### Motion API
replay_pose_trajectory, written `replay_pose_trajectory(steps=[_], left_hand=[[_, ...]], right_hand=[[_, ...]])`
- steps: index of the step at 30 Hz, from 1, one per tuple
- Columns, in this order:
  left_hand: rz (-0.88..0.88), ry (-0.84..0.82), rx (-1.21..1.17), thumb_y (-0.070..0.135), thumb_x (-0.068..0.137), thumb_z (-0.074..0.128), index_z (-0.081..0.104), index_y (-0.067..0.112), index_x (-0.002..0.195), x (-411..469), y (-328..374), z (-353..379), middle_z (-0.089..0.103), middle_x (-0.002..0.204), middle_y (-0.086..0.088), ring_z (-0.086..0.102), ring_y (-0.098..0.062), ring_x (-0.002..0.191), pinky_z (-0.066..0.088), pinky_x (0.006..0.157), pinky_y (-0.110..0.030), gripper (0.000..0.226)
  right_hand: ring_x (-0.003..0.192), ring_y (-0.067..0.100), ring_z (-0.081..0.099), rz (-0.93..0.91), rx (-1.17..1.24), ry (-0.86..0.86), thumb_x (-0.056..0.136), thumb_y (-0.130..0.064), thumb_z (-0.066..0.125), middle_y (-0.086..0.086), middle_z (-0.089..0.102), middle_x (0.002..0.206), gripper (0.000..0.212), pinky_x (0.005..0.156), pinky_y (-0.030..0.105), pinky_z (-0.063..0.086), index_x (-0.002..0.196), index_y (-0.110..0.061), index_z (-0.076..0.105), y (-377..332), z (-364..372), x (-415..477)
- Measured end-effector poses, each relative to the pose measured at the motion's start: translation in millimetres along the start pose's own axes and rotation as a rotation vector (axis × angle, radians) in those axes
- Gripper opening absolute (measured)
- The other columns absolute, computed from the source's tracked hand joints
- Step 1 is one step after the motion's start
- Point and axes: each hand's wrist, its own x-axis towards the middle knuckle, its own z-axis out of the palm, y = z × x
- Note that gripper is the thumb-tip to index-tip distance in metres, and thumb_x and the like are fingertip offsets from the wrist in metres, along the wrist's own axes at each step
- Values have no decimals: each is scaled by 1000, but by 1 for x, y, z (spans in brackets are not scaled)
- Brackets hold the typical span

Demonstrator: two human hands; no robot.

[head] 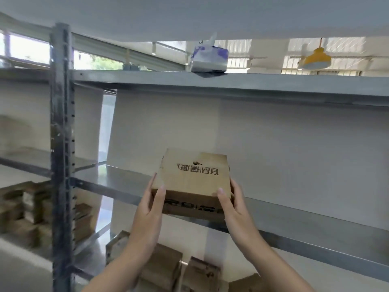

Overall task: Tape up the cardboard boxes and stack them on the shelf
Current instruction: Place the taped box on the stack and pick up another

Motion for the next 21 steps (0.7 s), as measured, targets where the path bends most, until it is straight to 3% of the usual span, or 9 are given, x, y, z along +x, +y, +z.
replay_pose_trajectory(steps=[2,5,8,11,15,18,21], left_hand=[[28,6,54,56,97,38,30,50,149,23,-5,-45,42,141,24,37,-2,129,29,106,-29,54],[65,-23,107,53,100,36,24,53,150,59,-12,-98,35,144,27,32,1,131,27,108,-28,52],[63,-55,139,51,101,35,26,49,151,89,-26,-132,39,142,28,37,5,127,30,104,-22,51],[69,-76,174,52,100,34,26,47,151,115,-40,-156,42,133,35,40,16,118,31,101,-17,51],[55,-101,231,55,99,40,23,46,150,160,-58,-183,45,141,19,42,-4,130,36,113,-34,55],[55,-130,246,52,97,47,23,39,149,191,-68,-197,47,125,26,46,11,113,43,95,-20,59],[11,-162,260,50,93,55,24,37,145,221,-75,-203,47,119,24,48,9,107,44,78,-12,62]], right_hand=[[123,-14,41,-1,-3,-50,92,-59,42,-40,40,130,56,98,14,35,144,-51,21,0,47,16],[129,-9,36,-26,-44,-65,89,-62,43,-35,37,137,59,96,4,28,140,-55,15,3,105,39],[144,3,25,13,-44,-53,89,-68,42,-21,25,158,71,113,25,25,151,-49,15,13,141,58],[150,4,13,46,-97,-61,87,-78,38,-26,12,162,75,122,43,19,152,-54,9,25,166,78],[151,11,16,75,-140,-67,68,-95,37,-21,13,163,97,121,53,24,151,-52,12,35,200,118],[146,12,26,62,-152,-50,64,-98,38,-15,21,160,107,119,50,30,153,-43,15,43,219,144],[143,11,28,55,-179,-31,73,-91,37,-13,23,156,99,120,45,28,153,-37,17,49,232,168]])
